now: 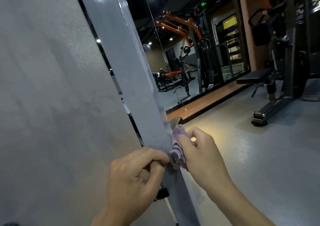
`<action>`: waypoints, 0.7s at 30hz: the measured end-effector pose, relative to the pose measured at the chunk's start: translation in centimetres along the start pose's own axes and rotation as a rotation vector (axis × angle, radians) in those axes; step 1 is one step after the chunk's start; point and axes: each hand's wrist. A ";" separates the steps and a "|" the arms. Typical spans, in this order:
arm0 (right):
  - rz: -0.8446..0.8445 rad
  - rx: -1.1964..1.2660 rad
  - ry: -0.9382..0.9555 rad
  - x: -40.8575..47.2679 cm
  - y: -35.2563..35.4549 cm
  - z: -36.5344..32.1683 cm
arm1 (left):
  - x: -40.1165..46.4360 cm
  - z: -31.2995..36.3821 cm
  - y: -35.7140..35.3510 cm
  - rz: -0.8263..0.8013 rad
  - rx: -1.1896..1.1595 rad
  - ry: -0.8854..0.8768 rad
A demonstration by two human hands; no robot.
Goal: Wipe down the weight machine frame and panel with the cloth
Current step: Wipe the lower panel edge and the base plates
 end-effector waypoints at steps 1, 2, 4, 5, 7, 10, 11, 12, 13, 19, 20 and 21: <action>0.001 -0.007 -0.011 0.0 0.0 0.2 | 0.0 0.0 0.0 0.001 -0.001 0.005; 0.005 -0.008 0.010 0.5 -0.1 -0.3 | 0.0 0.0 -0.1 0.002 0.001 0.008; 0.027 0.030 0.119 2.3 -0.7 -3.1 | 0.0 0.0 -0.1 0.001 0.010 0.009; 0.040 0.061 0.181 3.3 -1.1 -5.1 | 0.0 0.0 -0.1 0.000 0.016 0.010; 0.058 0.076 0.279 4.9 -1.4 -9.1 | 0.1 0.1 0.0 -0.009 0.025 0.011; 0.053 0.089 0.311 5.2 -1.2 -10.0 | 0.1 0.1 0.1 -0.028 0.022 0.008; 0.040 0.093 0.277 4.7 -1.1 -8.6 | 0.1 0.1 0.2 -0.031 0.023 0.006; 0.030 0.087 0.230 3.8 -1.1 -6.7 | 0.2 0.0 0.2 -0.031 0.028 0.003; 0.020 0.075 0.174 2.8 -0.9 -4.8 | 0.2 0.0 0.1 -0.026 0.032 0.001; 0.025 0.052 0.190 3.3 -1.0 -5.8 | 0.2 0.0 -0.1 -0.017 0.044 0.000; 0.035 0.071 0.238 4.3 -1.3 -7.9 | 0.1 0.0 0.0 -0.023 0.040 0.000; 0.047 0.082 0.280 5.2 -1.6 -10.2 | 0.2 0.0 0.1 -0.028 0.035 -0.001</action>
Point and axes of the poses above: each hand's wrist, its own x-axis towards the middle knuckle, its own y-axis out of the back of the hand, z = x × y
